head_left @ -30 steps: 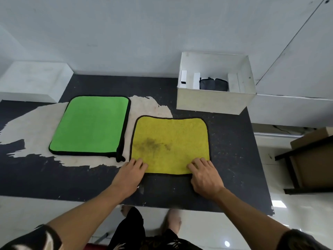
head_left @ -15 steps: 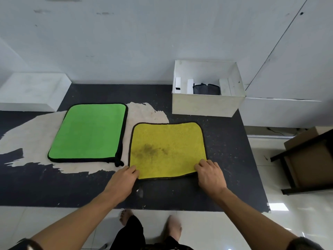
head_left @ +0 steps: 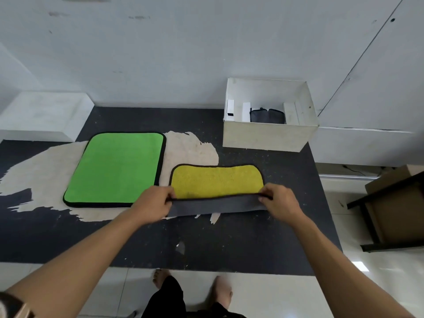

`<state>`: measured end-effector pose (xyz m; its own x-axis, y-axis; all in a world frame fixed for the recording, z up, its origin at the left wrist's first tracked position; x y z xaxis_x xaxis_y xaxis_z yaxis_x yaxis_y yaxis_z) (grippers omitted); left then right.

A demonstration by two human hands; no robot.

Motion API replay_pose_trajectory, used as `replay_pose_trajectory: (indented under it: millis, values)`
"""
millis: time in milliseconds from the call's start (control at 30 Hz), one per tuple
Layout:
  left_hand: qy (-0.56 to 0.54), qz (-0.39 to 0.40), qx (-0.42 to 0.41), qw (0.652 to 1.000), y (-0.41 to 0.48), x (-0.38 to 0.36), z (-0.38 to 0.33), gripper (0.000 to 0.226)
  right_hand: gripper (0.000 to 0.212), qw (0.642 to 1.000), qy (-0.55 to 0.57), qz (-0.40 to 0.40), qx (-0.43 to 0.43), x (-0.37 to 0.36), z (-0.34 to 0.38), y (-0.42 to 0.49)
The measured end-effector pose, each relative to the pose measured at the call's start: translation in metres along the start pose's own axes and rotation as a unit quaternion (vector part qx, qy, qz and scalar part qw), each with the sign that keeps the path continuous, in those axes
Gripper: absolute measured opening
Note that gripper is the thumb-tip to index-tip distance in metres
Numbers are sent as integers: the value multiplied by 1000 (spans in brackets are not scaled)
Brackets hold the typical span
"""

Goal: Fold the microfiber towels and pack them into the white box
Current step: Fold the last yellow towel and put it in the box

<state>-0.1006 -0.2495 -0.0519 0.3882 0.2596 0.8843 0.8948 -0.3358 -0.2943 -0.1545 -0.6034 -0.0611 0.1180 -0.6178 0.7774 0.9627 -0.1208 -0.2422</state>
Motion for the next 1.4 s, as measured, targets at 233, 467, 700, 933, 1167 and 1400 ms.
replay_pose_trajectory:
  millis: [233,467,700,933,1167,1400]
  values:
    - [-199,-48,154,967,30,2,19,12,5,983,136,-32,-123,-9,-12,42]
    - [-219,-94,189,953,63,5,14,17,17,973,151,-81,-157,-13,-13,72]
    - [-186,-69,222,955,94,3,16,17,19,964,121,-92,-220,-17,-13,101]
    - [-180,-118,218,952,109,4,21,11,13,965,97,-113,-214,-11,-12,110]
    - [-174,-2,209,962,116,-2,24,43,23,972,79,-84,-205,-12,-13,109]
    - [-49,-101,186,976,102,7,19,49,39,981,-31,-141,-130,-6,3,97]
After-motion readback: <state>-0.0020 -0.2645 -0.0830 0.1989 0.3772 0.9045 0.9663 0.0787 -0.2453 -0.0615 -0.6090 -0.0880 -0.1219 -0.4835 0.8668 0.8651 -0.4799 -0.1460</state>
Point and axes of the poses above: each hand's wrist, its own y-axis towards the middle knuckle, its own x-axis out of the back of the hand, z = x × y, the point moved 4 cm from there along y, towards the middle knuckle, and after that the axes turned 1 degree about y, right-handed, at the moved point
